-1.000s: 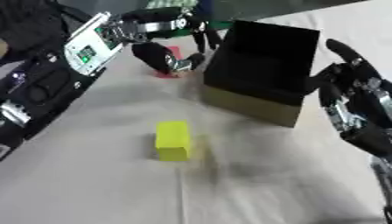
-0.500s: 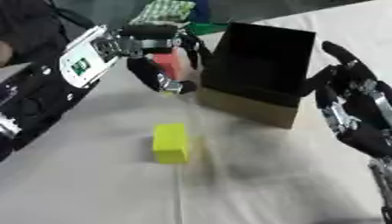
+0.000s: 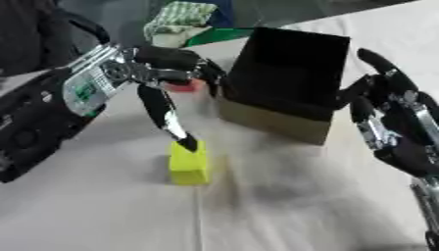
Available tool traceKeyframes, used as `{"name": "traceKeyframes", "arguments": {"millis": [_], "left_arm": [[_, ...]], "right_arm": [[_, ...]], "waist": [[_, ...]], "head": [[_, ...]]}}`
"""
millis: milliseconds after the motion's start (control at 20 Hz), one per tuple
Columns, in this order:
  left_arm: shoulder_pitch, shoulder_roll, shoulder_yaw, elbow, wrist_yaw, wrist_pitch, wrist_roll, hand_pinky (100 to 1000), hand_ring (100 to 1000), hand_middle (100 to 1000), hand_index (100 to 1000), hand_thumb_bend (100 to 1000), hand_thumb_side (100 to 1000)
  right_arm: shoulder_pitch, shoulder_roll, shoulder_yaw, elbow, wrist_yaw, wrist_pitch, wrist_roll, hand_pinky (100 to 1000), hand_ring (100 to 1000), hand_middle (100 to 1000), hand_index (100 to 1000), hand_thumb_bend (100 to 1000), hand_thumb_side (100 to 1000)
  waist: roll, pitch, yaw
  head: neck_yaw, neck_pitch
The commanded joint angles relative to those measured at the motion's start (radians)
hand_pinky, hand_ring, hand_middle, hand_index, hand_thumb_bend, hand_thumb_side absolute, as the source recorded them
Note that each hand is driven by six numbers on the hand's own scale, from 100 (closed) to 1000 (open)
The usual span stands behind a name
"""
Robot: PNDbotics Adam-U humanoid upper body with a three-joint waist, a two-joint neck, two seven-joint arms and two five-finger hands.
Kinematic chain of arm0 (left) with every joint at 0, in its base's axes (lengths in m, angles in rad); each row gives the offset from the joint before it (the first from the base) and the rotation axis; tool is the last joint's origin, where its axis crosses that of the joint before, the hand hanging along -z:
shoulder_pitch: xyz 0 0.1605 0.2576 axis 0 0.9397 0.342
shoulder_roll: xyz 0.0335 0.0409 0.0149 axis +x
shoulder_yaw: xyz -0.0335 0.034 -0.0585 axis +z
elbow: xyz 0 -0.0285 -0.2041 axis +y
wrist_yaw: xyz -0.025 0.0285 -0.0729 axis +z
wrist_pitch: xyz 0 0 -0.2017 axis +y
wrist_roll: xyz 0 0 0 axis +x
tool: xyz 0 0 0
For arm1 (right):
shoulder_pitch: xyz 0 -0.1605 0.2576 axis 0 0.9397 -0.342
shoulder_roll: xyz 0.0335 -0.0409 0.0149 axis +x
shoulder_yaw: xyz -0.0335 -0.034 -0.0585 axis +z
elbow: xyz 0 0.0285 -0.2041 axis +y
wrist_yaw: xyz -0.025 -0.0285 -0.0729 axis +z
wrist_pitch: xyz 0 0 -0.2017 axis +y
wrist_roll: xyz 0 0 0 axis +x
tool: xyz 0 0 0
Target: Pick up objects on the table and place them in the box.
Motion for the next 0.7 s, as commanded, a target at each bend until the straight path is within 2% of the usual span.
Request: {"name": "traceKeyframes", "arguments": {"millis": [50, 100, 300, 700], "left_arm": [[-0.003, 0.035, 0.01, -0.003, -0.078, -0.35, -0.351, 756, 688, 746, 932, 863, 681], [0.001, 0.034, 0.01, 0.0, -0.095, -0.35, -0.351, 754, 687, 746, 936, 911, 693], [0.01, 0.03, 0.014, 0.005, -0.144, -0.35, -0.351, 740, 676, 738, 941, 966, 693], [0.021, 0.024, 0.016, 0.013, -0.221, -0.35, -0.351, 729, 662, 721, 943, 984, 700]], "right_arm": [[-0.01, -0.011, -0.004, -0.008, 0.006, -0.004, 0.001, 759, 572, 527, 1000, 100, 523], [-0.01, -0.011, -0.004, -0.008, 0.006, -0.004, 0.001, 759, 572, 527, 1000, 100, 523], [-0.011, -0.01, -0.004, -0.008, 0.006, -0.005, 0.002, 759, 572, 527, 1000, 100, 523], [-0.011, -0.009, -0.005, -0.007, 0.007, -0.005, 0.002, 760, 571, 527, 1000, 100, 523]], "waist": [[-0.009, -0.019, 0.001], [-0.009, -0.018, 0.0], [-0.011, -0.017, 0.0], [-0.012, -0.015, -0.001]], "head": [[-0.003, -0.013], [-0.003, -0.014], [-0.003, -0.017], [-0.004, -0.021]]}}
